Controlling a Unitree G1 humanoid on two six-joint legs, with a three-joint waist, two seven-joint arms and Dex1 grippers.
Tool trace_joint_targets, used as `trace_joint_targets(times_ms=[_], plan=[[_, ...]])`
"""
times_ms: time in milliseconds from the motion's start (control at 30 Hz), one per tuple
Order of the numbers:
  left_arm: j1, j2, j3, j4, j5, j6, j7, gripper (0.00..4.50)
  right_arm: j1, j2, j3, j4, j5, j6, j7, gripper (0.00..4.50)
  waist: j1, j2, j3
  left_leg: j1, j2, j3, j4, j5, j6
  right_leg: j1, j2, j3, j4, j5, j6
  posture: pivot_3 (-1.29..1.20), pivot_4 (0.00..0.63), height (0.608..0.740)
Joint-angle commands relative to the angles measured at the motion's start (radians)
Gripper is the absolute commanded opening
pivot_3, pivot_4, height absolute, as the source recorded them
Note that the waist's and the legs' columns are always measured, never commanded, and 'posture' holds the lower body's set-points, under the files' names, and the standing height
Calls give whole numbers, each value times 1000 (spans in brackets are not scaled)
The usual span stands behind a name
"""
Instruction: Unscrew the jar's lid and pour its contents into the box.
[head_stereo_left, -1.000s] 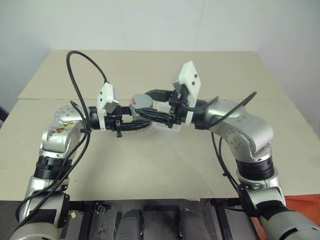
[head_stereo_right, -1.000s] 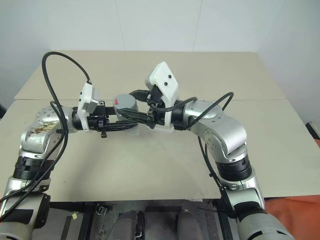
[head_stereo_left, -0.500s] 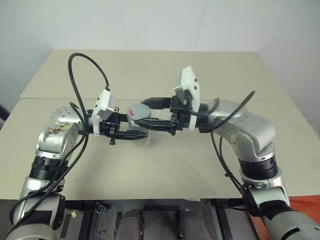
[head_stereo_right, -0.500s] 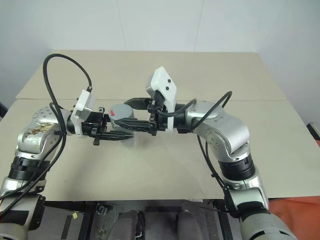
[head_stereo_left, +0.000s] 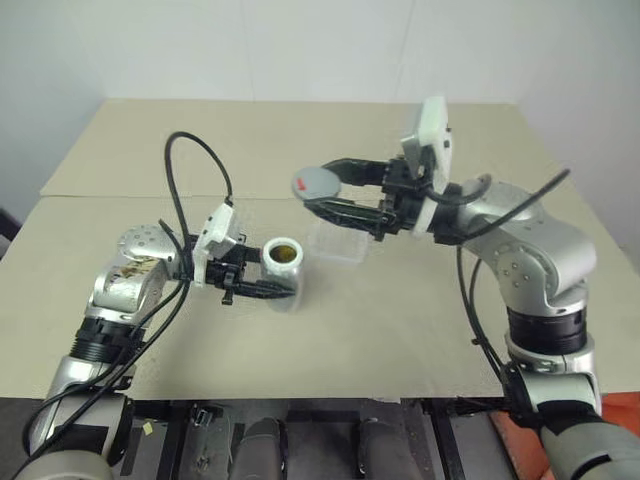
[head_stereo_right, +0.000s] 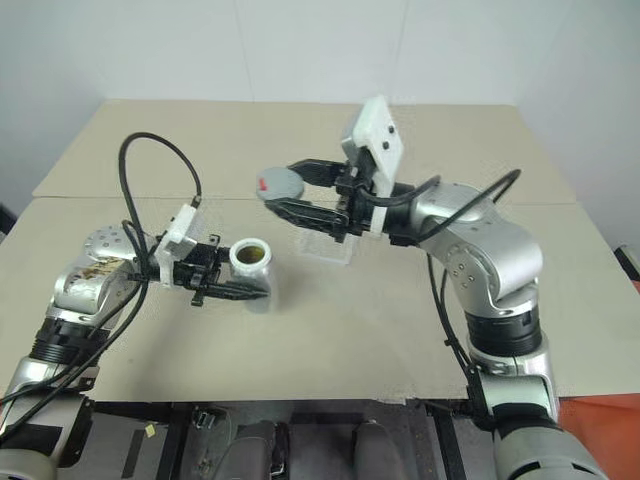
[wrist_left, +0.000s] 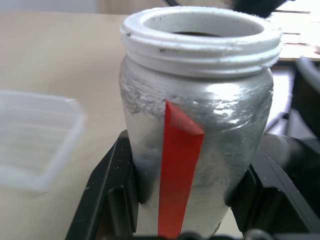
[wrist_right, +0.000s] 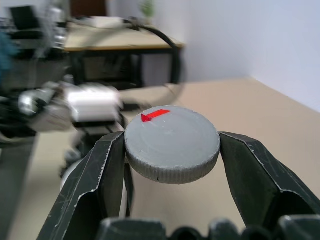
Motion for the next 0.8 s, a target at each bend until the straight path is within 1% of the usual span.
trace_joint_targets(times_ms=[33, 200, 300, 400, 533, 600, 733, 800], plan=[[-1, 6, 67, -35, 7, -18, 93, 1959, 56, -20, -78, -43, -17, 7, -85, 2826, 0, 0, 0, 0, 0, 0, 0, 0, 0, 0, 0, 0, 0, 0, 0, 0, 150, 740], [0, -1, 106, -39, 27, -18, 215, 1959, 161, -25, -127, -61, -71, 48, -245, 2826, -3, 0, 0, 0, 0, 0, 0, 0, 0, 0, 0, 0, 0, 0, 0, 0, 150, 740], [-10, -17, 115, -55, 29, 7, 286, 1959, 194, -27, -87, -24, -170, 53, -343, 2826, -4, 0, 0, 0, 0, 0, 0, 0, 0, 0, 0, 1, 0, 0, 0, 0, 150, 740], [-17, -31, 123, -75, 18, 31, 334, 1959, 201, 12, -61, 48, -254, 45, -439, 2826, -6, 0, 0, 0, 0, 0, 0, 0, 0, 0, 0, 1, -1, 0, 0, 0, 150, 740], [-24, -54, 115, -72, 48, 23, 406, 1959, 203, 79, -5, 197, -383, -47, -540, 2826, -7, 0, 0, 0, 0, 1, 0, 0, 0, -1, 0, 1, -1, 0, 0, 0, 150, 740], [-20, -59, 112, -85, 50, 26, 428, 1959, 192, 127, -18, 261, -407, -65, -584, 2826, -6, 0, 0, 0, 0, 1, 0, 0, 0, -1, 0, 1, -1, 0, 0, 0, 150, 740], [-3, -66, 112, -117, 46, 43, 468, 1959, 189, 183, -28, 358, -454, -99, -636, 2826, -6, 0, 0, 0, 0, 1, 0, 0, 0, -1, 0, 1, 0, 0, 0, 0, 150, 740], [-1, -70, 114, -135, 35, 62, 484, 1959, 192, 196, -24, 390, -467, -112, -639, 3542, -6, 0, 0, 0, 0, 1, 0, 0, 0, 0, 0, 1, 0, 0, 0, 0, 150, 740]])
